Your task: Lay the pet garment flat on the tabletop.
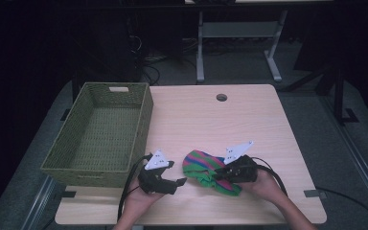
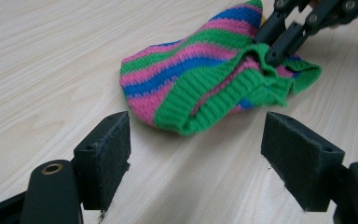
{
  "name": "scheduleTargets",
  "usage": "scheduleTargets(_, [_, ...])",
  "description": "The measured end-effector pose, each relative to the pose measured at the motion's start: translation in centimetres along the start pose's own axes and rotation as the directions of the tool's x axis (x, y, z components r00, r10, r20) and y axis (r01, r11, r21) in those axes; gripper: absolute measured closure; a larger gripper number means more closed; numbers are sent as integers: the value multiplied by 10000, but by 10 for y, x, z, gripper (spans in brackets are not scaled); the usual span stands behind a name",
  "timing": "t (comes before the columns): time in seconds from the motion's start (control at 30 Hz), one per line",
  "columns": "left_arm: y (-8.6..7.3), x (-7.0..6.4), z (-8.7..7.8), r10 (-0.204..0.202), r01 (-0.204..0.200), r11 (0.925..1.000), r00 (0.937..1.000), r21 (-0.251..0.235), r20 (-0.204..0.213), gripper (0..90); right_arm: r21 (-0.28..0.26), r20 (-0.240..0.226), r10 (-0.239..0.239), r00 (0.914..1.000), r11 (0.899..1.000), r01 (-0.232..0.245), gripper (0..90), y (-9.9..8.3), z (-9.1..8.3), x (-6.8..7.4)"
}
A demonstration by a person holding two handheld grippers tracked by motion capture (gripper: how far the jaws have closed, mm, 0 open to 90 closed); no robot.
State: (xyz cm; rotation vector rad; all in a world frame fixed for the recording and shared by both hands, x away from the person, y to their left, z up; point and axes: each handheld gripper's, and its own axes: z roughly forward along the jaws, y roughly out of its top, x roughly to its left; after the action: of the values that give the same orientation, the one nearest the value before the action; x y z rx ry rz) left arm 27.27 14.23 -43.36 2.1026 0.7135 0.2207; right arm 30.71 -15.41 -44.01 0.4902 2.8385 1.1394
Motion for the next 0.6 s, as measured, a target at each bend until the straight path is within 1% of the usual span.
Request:
scheduleTargets(0.23, [0,0,2,20,-21,9999,10000,122,76,237,328,-294,46,9996,9995,-36,801,-11,10,8])
scheduleTargets(0.27, [0,0,2,34,-35,9999,10000,140,71,237,315,-387,1,9992,9995,12,800,-13,11,9])
scheduleTargets(0.37, [0,0,3,30,-31,9999,10000,130,89,237,303,-441,-98,9990,9995,111,797,-13,11,10])
scheduleTargets(0.43, [0,0,3,15,-16,9999,10000,129,91,237,299,-433,-279,9987,9991,292,793,-13,11,10])
scheduleTargets(0.47, [-1,0,3,30,-31,9999,9999,127,99,237,317,-447,-290,9986,9990,304,792,-12,11,10])
scheduleTargets(0.5, [-1,0,3,25,-27,9999,9999,123,108,237,341,-458,-435,9980,9984,451,790,-13,12,10])
scheduleTargets(0.6, [-1,0,2,34,-35,9999,9999,140,128,237,431,-482,-406,9980,9982,427,768,-13,12,10])
